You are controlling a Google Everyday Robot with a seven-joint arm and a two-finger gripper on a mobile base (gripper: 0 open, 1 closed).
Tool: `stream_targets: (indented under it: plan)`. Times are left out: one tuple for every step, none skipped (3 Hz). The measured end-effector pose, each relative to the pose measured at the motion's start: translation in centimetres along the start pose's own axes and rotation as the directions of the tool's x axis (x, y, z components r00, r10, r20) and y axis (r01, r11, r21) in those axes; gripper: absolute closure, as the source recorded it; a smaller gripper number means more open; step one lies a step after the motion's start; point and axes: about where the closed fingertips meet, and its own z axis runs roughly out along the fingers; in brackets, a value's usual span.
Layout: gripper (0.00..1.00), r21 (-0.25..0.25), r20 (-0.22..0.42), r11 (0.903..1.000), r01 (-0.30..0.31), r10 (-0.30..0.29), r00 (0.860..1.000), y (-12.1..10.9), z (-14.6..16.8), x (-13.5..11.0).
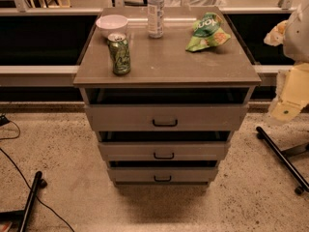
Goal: Open bottom drawer
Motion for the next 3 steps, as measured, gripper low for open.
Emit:
stream_targets:
  plan:
    - [0.0, 0.002, 0.001, 1.0, -0.001, 0.001, 1.0, 0.0, 0.0, 0.0]
    - [0.0, 0.004, 0.06, 0.9996, -0.029, 0.029, 0.998, -0.2, 2.3, 1.2]
    - [0.0, -0.049, 0.205, 0.9978, -0.046, 0.055, 0.977, 2.6, 8.6, 3.0]
